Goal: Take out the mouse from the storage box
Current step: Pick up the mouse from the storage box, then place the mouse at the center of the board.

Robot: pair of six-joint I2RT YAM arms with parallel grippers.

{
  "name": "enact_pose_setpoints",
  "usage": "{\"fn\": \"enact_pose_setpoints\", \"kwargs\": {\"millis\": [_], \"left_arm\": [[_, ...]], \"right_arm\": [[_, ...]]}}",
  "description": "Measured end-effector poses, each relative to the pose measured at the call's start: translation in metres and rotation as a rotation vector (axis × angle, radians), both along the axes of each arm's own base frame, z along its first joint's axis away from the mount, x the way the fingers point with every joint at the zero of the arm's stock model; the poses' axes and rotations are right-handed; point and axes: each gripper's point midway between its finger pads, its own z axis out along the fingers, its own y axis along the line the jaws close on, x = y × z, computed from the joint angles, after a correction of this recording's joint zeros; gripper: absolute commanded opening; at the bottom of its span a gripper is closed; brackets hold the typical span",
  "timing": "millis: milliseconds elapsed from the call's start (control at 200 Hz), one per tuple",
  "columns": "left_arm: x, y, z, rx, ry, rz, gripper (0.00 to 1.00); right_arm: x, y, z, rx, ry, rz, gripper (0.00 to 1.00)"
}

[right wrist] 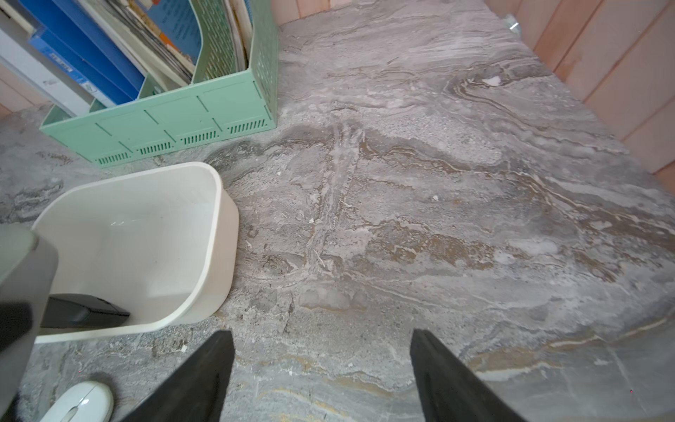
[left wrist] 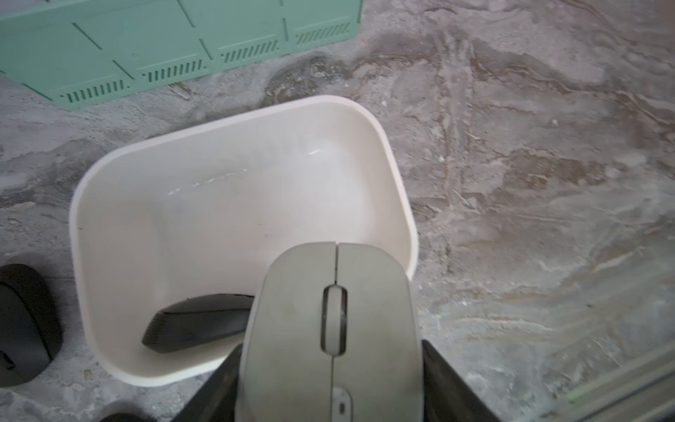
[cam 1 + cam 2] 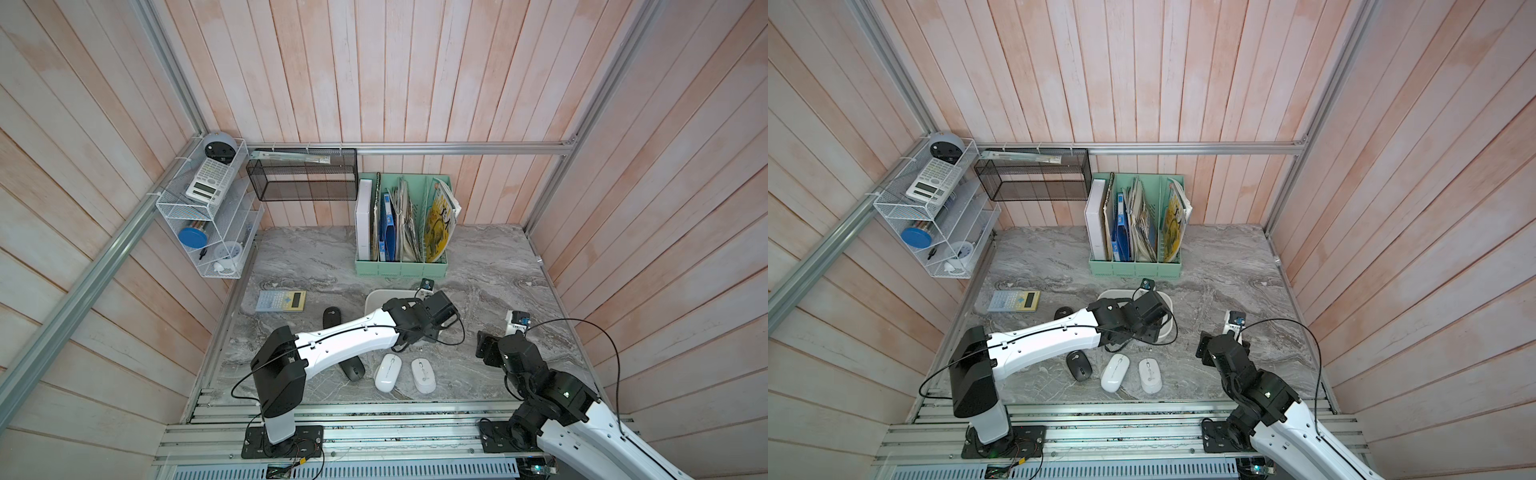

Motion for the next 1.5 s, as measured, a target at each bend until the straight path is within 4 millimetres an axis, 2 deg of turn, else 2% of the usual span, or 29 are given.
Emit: {"fn": "enact_pose_setpoints", "kwargs": {"millis": [200,340,510,675,890,1085,1230,1500], "left_arm": [[-0.045,-0.02,-0.015,-0.004,0.041,-0.057,0.58],[-0.061,-0.035,-0.03,0.0,0.073,-0.079,0.58],[-0.071,-0.058,-0.05,0.01,0.11,-0.099,0.58],[-0.073,-0.079,-0.06,0.006,0.13,-0.116,0.58],[-0.07,-0.104,-0.062,-0.013,0.131,-0.124,0.58],[-0.065,-0.118,-0.071,0.002,0.135,-0.123,0.58],[-0.063,-0.121,-0.079,0.02,0.141,-0.119,0.58],[-0.049,-0.113,-0.102,0.068,0.163,-0.086,0.58]], "right_arm": [[-0.014,-0.024,0.009,0.047,0.002,-0.116,0.83],[-0.025,-0.039,0.018,0.102,-0.02,-0.183,0.83],[-0.035,-0.054,0.025,0.173,-0.062,-0.241,0.83],[-0.042,-0.063,0.026,0.216,-0.084,-0.275,0.83],[-0.046,-0.068,0.026,0.243,-0.098,-0.295,0.83],[-0.049,-0.072,0.028,0.275,-0.119,-0.307,0.83],[-0.052,-0.074,0.031,0.306,-0.145,-0.308,0.83],[-0.053,-0.076,0.032,0.319,-0.157,-0.307,0.83]]}}
